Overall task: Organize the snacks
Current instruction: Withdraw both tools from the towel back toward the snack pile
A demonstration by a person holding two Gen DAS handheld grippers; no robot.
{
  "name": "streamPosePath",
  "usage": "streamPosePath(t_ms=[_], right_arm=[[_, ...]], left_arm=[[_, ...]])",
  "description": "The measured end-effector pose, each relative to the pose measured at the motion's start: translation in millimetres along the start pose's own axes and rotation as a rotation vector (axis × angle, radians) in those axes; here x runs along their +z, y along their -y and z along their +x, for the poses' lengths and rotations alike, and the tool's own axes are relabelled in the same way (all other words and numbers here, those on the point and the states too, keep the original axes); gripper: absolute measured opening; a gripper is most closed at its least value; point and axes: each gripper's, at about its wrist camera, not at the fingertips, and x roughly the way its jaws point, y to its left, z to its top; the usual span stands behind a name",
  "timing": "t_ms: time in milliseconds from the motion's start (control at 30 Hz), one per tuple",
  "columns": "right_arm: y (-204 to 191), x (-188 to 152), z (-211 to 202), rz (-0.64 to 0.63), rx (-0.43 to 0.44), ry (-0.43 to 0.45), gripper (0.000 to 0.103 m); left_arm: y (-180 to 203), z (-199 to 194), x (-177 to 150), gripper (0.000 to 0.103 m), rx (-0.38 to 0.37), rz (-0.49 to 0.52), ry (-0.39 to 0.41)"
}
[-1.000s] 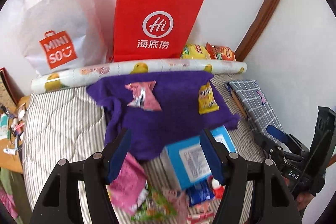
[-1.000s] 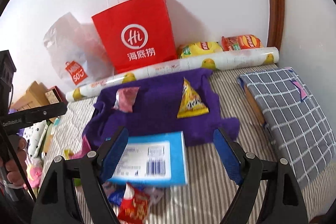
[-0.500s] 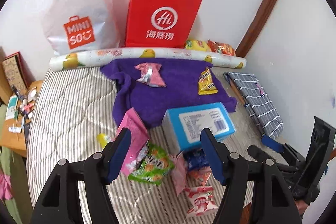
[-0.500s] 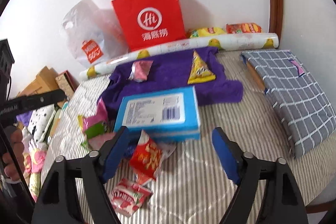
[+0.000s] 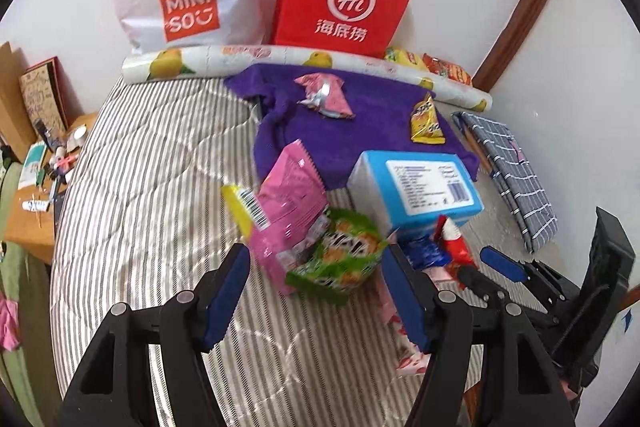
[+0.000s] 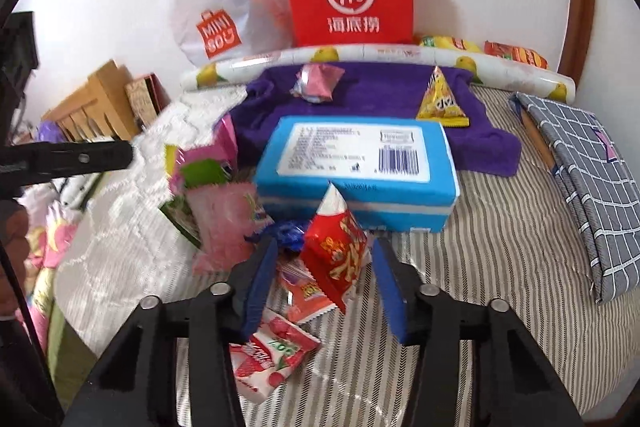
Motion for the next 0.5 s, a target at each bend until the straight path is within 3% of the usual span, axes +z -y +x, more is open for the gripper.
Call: streamPosePath(t_ms=[167, 500], right_arm=[[5.4, -4.0, 17.5, -0.015, -0.019, -0.038, 0.035], [10.5, 0.0, 35.3, -0.054, -0.025, -0.033, 0.034]], left_arm=[[-9.9, 6.8, -6.4, 0.066, 0.006, -0.016, -0.017], [-10.9, 16.0, -10.3, 0.066, 0.013, -0.012, -0.038]])
